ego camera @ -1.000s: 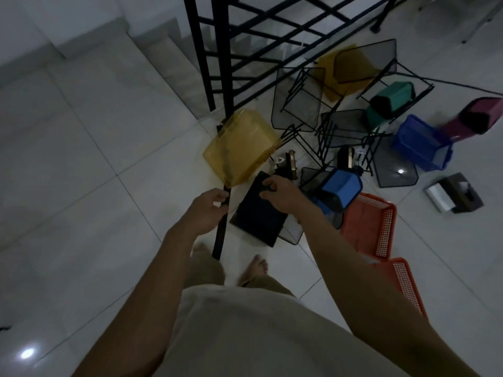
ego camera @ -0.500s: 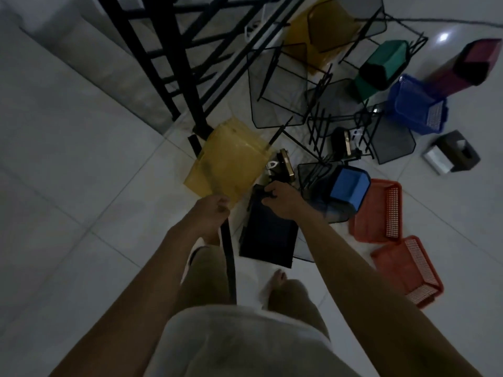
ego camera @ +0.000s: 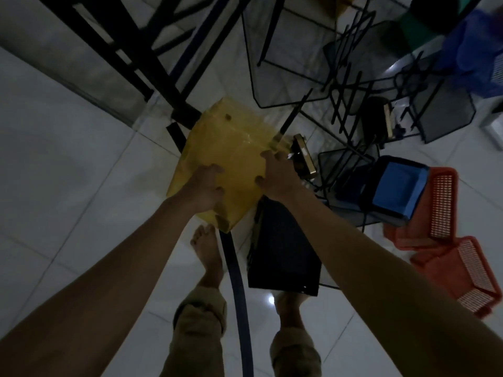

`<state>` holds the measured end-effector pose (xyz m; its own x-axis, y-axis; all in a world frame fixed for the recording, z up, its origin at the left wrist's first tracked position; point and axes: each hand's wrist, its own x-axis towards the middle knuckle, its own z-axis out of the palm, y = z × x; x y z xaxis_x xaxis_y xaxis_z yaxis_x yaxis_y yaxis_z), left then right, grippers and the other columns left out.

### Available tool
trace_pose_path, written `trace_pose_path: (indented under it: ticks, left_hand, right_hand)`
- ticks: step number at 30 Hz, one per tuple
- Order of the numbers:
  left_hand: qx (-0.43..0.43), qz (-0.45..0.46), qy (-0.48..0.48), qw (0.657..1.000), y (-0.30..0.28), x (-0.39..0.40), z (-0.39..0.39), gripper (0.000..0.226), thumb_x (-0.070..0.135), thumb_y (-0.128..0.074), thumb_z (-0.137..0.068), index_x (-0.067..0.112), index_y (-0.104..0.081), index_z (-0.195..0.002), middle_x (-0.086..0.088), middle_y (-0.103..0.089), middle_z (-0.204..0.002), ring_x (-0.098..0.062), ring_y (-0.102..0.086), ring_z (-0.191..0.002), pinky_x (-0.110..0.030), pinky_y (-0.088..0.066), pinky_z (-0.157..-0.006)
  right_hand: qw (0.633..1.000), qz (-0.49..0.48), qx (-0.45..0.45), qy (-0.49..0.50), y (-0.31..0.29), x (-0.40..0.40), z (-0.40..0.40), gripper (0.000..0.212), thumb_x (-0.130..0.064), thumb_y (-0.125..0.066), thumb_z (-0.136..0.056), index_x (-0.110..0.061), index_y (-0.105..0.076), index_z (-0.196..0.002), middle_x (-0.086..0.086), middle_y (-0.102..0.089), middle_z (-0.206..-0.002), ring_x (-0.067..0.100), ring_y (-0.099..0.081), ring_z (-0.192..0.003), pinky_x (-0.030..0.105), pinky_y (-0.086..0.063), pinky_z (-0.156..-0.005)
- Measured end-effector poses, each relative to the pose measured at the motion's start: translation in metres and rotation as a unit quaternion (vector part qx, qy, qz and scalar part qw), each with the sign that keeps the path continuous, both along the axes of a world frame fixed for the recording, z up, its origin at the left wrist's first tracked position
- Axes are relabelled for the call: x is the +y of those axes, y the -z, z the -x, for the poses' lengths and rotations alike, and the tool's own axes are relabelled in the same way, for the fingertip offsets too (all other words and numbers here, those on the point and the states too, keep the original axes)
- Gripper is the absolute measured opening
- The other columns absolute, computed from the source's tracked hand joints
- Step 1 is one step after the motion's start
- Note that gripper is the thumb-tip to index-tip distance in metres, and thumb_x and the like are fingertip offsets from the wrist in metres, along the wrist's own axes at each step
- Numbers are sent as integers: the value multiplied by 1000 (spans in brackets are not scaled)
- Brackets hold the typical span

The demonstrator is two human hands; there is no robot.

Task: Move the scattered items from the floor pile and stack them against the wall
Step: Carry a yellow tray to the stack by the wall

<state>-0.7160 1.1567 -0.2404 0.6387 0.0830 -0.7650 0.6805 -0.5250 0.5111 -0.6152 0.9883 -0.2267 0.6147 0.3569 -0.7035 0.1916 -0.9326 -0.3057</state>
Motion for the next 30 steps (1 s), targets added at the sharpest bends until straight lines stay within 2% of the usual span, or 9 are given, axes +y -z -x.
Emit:
trace_pose_path:
  ticks: [4,8,10,12,14,17,19,24,30]
  left_hand:
    - [-13,-61,-15,998,49,7,-5,74,25,-59,-94,20,-14,-152,-11,-5,-158,-31,-17,-142,-39,-23,-113]
    - [-94,-238,-65,965,73,26,-20,92,13,-65,-82,31,-8,-152,-15,11,-158,-41,-5,-142,-58,-27,-110]
    - [-92,-269,-34,958,85,37,-28,97,9,-65,-82,37,-4,-152,-16,15,-158,-43,1,-143,-60,-22,-111]
    - [-69,-253,3,965,97,46,-33,99,7,-63,-84,42,0,-150,-16,15,-158,-42,1,-144,-60,-18,-112]
    - [-55,-210,18,976,111,55,-38,98,9,-62,-88,47,5,-148,-16,7,-159,-40,-9,-144,-57,-18,-113]
    - [-50,-178,24,982,123,64,-43,96,15,-61,-91,51,8,-146,-18,1,-158,-39,-26,-138,-50,-30,-111]
    - [-48,-188,44,980,123,68,-45,95,14,-61,-91,49,8,-147,-19,6,-158,-40,-27,-138,-49,-32,-110]
    - [-49,-173,56,982,123,76,-47,90,18,-58,-92,50,7,-147,-20,0,-158,-41,-26,-137,-53,-28,-112]
    - [-9,-150,50,987,123,76,-40,89,32,-60,-92,54,9,-144,-18,-9,-156,-38,-27,-137,-56,-25,-113]
  right_hand:
    - [996,36,-79,-36,51,6,-7,81,-37,-66,-87,-24,-17,-150,16,-14,-155,42,-19,-140,53,-34,-106]
    - [992,62,-100,41,83,11,-1,101,-38,-73,-82,-35,-1,-153,18,9,-160,49,6,-144,65,-24,-109]
    - [990,65,-92,87,92,13,11,107,-27,-75,-81,-42,4,-152,13,22,-159,52,10,-143,68,-29,-106]
    - [981,26,-97,163,101,18,25,112,-6,-70,-80,-49,7,-150,9,32,-156,54,0,-142,60,-45,-96]
    - [960,-44,-106,257,108,23,35,116,12,-58,-77,-52,8,-148,12,35,-154,52,-27,-136,41,-56,-76]
    - [934,-81,-78,340,113,24,37,117,23,-47,-76,-49,7,-150,18,33,-154,38,-54,-118,25,-45,-48]
    - [936,-76,-63,337,113,21,32,114,23,-43,-78,-49,7,-150,18,27,-157,28,-60,-102,21,-38,-45]
    - [937,-88,-49,334,103,12,26,101,14,-44,-84,-48,-4,-152,14,-2,-161,4,-33,-64,23,-47,-49]
    - [943,-86,-31,320,99,0,14,100,7,-50,-82,-49,-3,-151,14,-11,-159,31,-54,-114,33,-49,-61]
